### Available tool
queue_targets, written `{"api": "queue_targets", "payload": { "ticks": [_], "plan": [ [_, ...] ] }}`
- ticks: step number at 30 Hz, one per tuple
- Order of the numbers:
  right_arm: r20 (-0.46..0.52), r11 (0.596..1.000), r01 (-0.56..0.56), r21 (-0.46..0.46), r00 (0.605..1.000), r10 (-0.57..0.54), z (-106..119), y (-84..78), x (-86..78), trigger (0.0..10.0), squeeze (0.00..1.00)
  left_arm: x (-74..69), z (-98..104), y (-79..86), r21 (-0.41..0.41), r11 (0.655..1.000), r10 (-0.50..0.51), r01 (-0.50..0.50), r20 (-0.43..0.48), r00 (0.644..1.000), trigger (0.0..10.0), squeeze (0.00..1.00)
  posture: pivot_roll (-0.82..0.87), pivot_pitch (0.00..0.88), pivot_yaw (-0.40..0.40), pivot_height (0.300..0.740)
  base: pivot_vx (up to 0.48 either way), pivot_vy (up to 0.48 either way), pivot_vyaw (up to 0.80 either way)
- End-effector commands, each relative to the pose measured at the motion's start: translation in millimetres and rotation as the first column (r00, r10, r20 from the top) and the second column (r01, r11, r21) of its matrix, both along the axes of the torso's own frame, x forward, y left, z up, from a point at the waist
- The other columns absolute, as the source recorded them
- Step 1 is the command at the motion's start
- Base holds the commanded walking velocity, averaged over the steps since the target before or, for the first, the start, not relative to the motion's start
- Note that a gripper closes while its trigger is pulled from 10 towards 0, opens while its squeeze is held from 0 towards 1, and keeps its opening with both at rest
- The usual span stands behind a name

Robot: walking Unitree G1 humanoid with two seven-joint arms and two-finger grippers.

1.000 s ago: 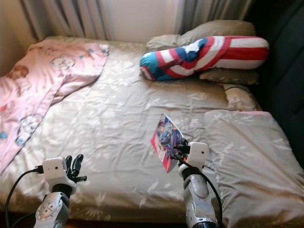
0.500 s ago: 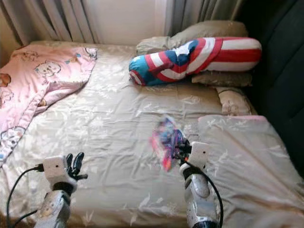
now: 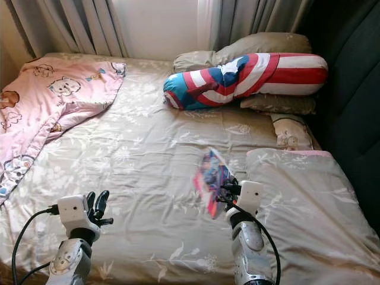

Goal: Clean up the room

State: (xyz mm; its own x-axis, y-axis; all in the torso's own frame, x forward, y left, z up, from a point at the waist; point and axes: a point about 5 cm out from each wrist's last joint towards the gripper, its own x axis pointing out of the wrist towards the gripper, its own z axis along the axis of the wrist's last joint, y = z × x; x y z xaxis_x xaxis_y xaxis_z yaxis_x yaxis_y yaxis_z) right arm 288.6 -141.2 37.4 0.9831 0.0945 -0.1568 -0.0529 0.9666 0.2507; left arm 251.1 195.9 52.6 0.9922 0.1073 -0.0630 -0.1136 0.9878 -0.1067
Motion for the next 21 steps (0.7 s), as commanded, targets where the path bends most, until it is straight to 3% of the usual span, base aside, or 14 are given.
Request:
{"api": "queue_targets", "payload": {
  "ticks": [1, 12, 21],
  "plan": [
    [0.010, 1.000, 0.000, -0.014, 1.000, 0.000, 4.4, -1.8, 3.9, 10.0, 0.00, -0.5, 0.0, -1.4, -0.003, 1.000, -0.005, 0.005, -0.006, 1.000, 10.0, 0.00, 0.06, 0.112, -0.078, 0.738, 0.000, 0.000, 0.00],
    [0.014, 0.999, -0.035, -0.001, 0.999, 0.035, 3.5, 4.2, 3.8, 10.0, 0.00, 0.4, 1.0, -0.5, 0.002, 1.000, -0.003, 0.003, -0.004, 1.000, 10.0, 0.00, 0.06, 0.103, -0.077, 0.673, 0.000, 0.000, 0.00],
    [0.031, 1.000, -0.025, 0.016, 0.999, 0.025, 5.6, 4.8, 5.1, 10.0, 0.00, 0.0, 1.0, -0.4, 0.005, 1.000, -0.010, 0.010, -0.003, 1.000, 10.0, 0.00, 0.07, 0.090, -0.072, 0.673, 0.000, 0.000, 0.00]
  ]
}}
